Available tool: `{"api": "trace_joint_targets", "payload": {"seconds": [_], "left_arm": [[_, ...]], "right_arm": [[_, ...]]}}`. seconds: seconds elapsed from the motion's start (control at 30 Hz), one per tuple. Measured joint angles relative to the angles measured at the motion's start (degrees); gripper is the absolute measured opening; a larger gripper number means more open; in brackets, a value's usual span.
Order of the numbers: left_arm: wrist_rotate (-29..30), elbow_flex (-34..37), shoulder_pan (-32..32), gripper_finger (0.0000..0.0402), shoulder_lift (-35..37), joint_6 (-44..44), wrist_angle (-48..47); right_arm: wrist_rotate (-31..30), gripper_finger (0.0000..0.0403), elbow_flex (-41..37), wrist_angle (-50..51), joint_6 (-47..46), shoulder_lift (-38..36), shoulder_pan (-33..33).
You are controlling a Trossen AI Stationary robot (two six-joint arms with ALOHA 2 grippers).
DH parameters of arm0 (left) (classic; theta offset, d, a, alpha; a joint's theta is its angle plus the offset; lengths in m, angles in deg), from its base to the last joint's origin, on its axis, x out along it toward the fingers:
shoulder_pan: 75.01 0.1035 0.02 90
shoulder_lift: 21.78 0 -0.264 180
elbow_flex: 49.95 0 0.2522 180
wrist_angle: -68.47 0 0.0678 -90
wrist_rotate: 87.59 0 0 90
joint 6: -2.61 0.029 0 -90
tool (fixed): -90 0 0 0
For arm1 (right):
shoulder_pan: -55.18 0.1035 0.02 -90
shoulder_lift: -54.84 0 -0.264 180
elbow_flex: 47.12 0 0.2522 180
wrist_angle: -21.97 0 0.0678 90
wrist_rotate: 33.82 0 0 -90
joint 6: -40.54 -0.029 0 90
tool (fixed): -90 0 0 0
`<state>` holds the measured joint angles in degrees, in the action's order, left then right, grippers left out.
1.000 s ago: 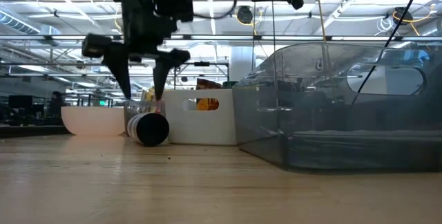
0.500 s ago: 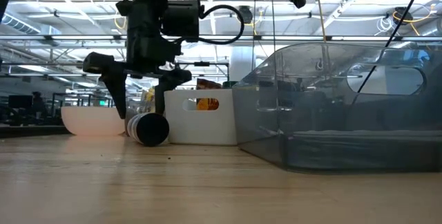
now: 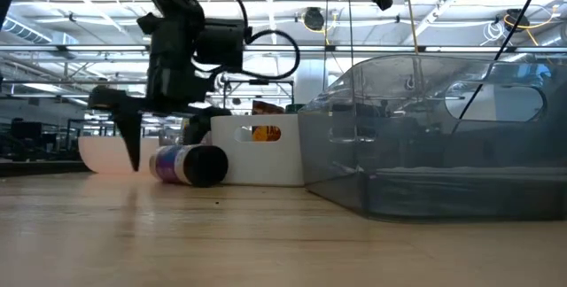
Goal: Pick & Place Food Item
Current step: Put the purple seasoning bottle into the white bin
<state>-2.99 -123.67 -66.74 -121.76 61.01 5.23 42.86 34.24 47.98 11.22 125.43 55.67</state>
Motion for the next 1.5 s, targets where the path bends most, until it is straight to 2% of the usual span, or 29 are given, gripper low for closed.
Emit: {"api": "trace_joint_targets", "payload": {"seconds": [0.53,0.67,0.8,1.03,1.2,1.5], "left_arm": [[0.85,1.25,-0.24,0.031,0.0,-10.69,-0.71],[-0.61,1.25,-1.13,0.031,0.0,-14.13,-1.4],[-4.29,1.25,-3.21,0.031,0.0,-14.88,-3.06],[-4.69,1.25,-6.55,0.031,0.0,-15.6,-2.5],[-6.03,1.25,-7.5,0.031,0.0,-19.38,-1.24],[-6.05,1.25,-8.73,0.031,0.0,-19.96,-0.77]], "right_arm": [[-0.11,0.0267,0.0,0.01,0.39,0.0,-0.02],[-0.11,0.0267,0.0,0.02,0.44,0.0,-0.02],[-0.11,0.0267,0.0,0.02,0.44,0.0,-0.02],[-0.11,0.0267,0.0,0.02,0.66,0.0,-0.02],[-0.11,0.0267,0.0,0.02,0.66,0.0,-0.02],[-0.11,0.0267,0.0,0.01,0.48,0.0,-0.02]]}}
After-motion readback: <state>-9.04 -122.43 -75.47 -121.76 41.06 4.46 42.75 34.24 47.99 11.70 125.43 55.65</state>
